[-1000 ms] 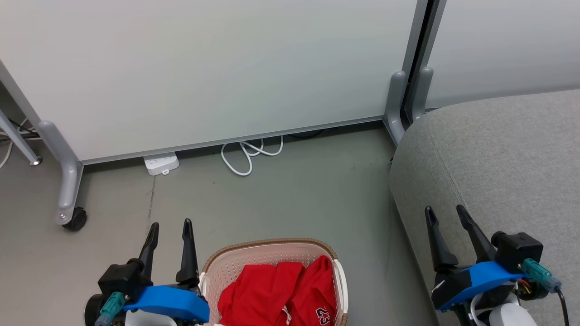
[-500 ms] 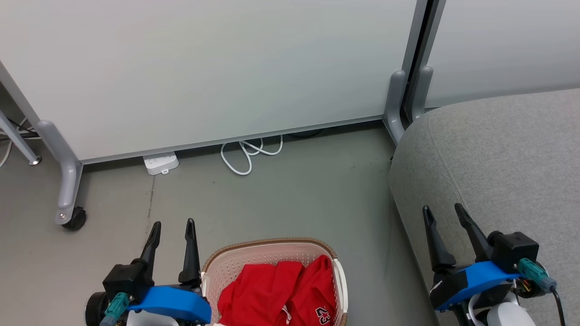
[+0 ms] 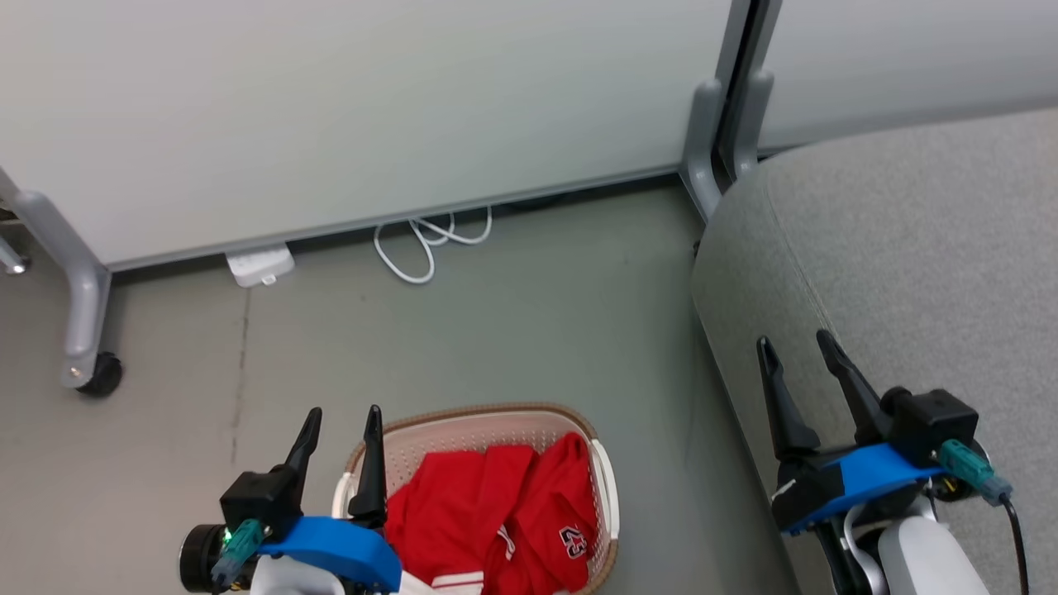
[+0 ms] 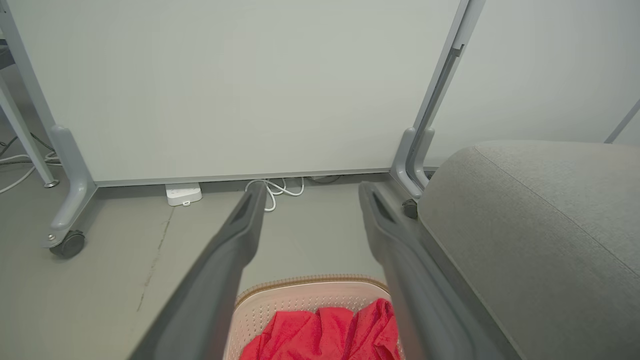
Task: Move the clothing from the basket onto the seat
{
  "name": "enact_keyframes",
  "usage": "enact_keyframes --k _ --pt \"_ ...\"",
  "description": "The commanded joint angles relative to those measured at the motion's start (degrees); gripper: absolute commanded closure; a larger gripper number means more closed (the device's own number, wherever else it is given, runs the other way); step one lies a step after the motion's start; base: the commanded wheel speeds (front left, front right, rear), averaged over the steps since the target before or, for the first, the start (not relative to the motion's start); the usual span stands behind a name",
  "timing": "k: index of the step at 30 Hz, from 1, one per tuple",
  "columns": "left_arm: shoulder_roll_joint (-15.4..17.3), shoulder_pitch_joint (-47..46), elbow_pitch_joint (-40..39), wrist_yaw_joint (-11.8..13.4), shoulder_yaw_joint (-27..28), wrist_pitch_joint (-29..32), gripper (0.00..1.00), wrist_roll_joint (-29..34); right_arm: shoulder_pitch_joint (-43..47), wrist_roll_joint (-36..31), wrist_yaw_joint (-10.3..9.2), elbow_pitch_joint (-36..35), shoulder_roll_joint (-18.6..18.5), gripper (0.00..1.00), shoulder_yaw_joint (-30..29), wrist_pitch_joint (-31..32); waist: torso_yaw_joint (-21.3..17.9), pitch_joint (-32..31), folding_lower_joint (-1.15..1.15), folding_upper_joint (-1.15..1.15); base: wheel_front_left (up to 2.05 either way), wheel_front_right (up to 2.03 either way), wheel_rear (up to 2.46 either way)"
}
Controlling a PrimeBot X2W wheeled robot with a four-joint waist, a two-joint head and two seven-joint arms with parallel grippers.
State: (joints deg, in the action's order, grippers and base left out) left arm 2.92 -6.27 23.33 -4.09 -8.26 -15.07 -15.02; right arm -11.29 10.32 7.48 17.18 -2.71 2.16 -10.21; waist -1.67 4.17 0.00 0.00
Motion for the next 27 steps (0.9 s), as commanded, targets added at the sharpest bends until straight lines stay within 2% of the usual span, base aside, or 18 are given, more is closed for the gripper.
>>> enact_keyframes --k 1,10,16,27 --pt "0.35 -1.36 0.96 -0.46 -0.47 -0.08 0.00 0.45 -1.06 0.46 0.03 -0.45 -0.31 0.00 0.22 -0.20 -1.57 2.78 0.00 0.00 0.00 0.00 0.00" --pt "2.45 -12.70 12.32 -2.95 -4.98 1.96 0.00 0.10 -8.96 1.34 0.03 -3.91 -0.29 0.00 4.14 -1.41 -7.32 17.98 0.00 0.00 0.00 0.00 0.00" --pt "4.95 -20.37 19.09 -3.35 -8.28 3.82 0.00 0.72 -14.17 2.21 0.03 -5.37 -0.23 0.00 6.70 -2.69 -11.05 26.94 0.00 0.00 0.00 0.00 0.00" --pt "9.12 -32.45 29.29 -3.38 -14.70 7.19 0.00 -1.18 -21.78 4.35 0.03 -8.42 -0.20 0.00 9.80 -4.53 -15.44 41.01 0.00 0.00 0.00 0.00 0.00"
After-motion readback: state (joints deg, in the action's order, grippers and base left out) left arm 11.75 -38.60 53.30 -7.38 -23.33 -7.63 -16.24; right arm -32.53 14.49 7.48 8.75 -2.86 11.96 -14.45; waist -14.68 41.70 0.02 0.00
